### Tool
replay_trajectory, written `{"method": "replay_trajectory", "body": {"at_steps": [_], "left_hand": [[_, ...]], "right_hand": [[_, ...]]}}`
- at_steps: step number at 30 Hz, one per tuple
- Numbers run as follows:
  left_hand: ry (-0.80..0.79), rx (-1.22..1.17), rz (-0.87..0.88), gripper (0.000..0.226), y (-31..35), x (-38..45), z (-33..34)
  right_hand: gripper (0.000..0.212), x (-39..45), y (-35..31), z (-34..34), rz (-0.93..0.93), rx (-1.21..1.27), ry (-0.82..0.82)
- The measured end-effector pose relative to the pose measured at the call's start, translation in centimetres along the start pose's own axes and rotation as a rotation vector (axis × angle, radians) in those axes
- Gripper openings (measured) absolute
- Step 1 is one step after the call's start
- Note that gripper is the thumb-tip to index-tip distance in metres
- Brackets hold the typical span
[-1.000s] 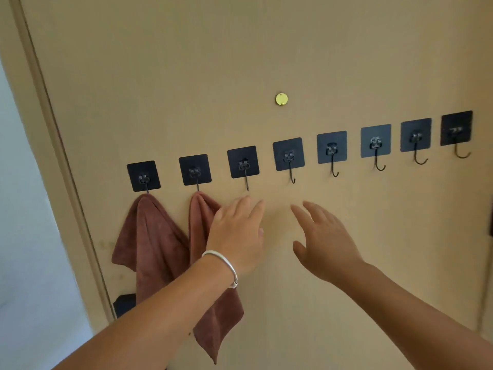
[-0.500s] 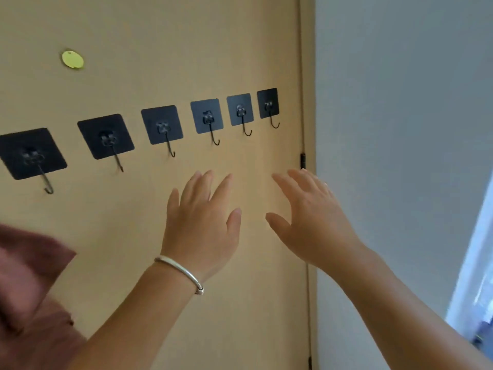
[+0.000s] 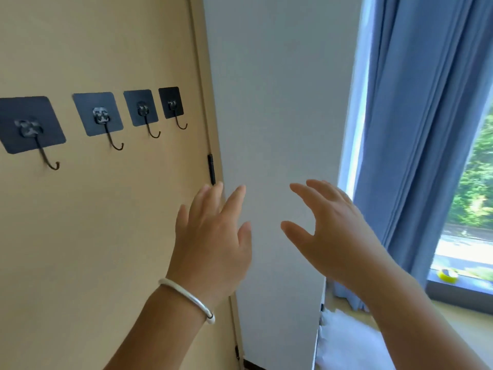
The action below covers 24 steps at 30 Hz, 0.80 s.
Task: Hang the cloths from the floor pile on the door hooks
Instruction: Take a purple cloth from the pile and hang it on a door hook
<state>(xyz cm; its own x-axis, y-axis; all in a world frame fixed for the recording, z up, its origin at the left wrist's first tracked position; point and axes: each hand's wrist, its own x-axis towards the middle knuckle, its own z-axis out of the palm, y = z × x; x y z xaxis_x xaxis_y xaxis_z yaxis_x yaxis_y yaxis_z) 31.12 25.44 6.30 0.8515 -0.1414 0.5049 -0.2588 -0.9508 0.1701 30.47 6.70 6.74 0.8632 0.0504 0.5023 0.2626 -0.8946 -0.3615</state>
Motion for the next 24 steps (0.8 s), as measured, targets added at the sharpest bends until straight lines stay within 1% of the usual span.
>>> {"method": "replay_trajectory", "body": {"at_steps": [4, 8, 13, 18, 24], "left_hand": [[-0.041, -0.101, 0.134, 0.057, 2.2, 0.7, 1.6], [-0.099, -0.193, 0.275, 0.057, 6.9, 0.5, 2.9], [-0.152, -0.337, 0.463, 0.065, 14.9, -1.2, 2.6], [-0.212, -0.464, 0.676, 0.064, 24.0, -4.4, 2.4], [-0.244, -0.585, 0.877, 0.062, 34.8, -9.7, 1.7]], "right_hand": [[0.064, -2.8, 1.0, -2.2, 0.148, -0.132, 0.026], [0.067, -6.8, 3.2, -5.9, 0.298, -0.295, 0.050], [0.066, -13.5, 5.9, -11.7, 0.493, -0.412, 0.142], [0.064, -20.9, 8.8, -17.6, 0.682, -0.505, 0.240], [0.064, -29.8, 11.2, -23.9, 0.854, -0.565, 0.336]]}}
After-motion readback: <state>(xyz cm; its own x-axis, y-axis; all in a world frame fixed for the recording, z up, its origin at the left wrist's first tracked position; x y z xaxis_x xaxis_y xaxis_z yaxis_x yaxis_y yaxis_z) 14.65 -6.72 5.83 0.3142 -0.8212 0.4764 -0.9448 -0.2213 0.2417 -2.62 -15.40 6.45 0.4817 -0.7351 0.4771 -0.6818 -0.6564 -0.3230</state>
